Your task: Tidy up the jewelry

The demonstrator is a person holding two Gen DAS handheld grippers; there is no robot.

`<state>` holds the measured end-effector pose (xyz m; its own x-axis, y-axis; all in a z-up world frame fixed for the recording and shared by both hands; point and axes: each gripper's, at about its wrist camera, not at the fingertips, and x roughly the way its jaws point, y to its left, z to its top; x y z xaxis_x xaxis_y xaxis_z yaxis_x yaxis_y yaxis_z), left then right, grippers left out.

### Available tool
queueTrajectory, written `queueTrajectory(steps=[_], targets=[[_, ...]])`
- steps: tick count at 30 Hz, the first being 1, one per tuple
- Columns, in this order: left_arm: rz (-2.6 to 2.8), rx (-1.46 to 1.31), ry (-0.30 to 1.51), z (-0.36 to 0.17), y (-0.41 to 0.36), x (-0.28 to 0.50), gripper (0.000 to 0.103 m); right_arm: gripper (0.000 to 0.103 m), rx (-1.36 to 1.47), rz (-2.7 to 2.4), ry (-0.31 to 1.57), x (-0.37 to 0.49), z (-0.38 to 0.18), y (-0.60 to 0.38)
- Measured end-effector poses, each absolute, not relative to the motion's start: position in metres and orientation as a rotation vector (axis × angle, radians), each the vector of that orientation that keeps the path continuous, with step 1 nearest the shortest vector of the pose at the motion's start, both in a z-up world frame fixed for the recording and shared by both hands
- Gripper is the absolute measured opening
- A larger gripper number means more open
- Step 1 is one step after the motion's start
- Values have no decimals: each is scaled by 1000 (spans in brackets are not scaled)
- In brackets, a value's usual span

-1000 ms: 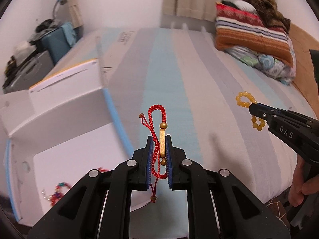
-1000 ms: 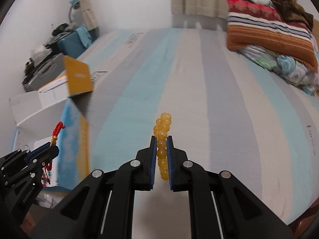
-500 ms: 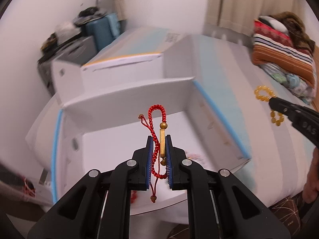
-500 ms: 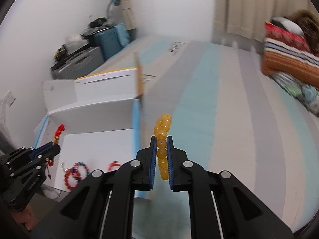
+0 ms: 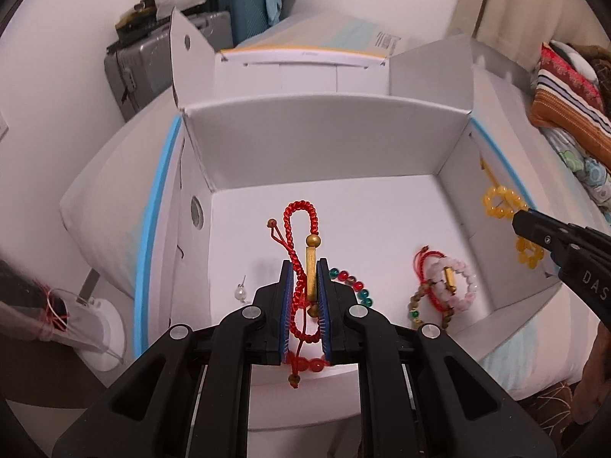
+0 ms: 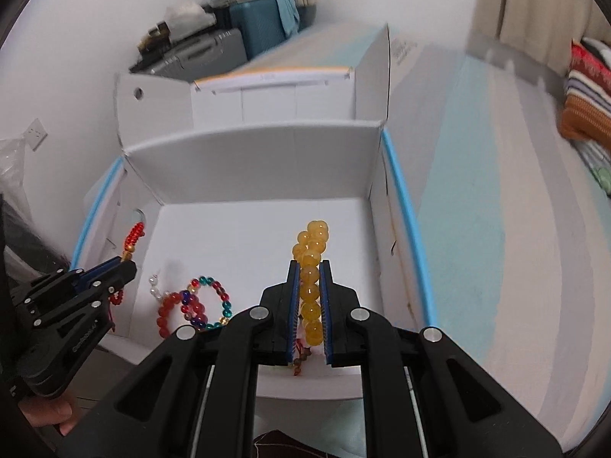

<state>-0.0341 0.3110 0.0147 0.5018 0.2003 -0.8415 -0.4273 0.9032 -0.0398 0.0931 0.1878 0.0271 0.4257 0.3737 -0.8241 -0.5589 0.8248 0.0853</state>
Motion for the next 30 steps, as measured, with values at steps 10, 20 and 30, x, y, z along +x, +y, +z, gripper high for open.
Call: queueTrajectory(steps=[10, 20, 30], targets=[[392, -279, 994, -7, 315, -31, 48, 39, -222, 587, 1003, 98, 9, 191], [467, -248, 858, 41, 295, -67, 97, 90, -181, 518, 843, 71, 49, 165], [478, -234, 794, 56, 266, -118, 97, 95, -216, 466, 700, 13, 66, 131]])
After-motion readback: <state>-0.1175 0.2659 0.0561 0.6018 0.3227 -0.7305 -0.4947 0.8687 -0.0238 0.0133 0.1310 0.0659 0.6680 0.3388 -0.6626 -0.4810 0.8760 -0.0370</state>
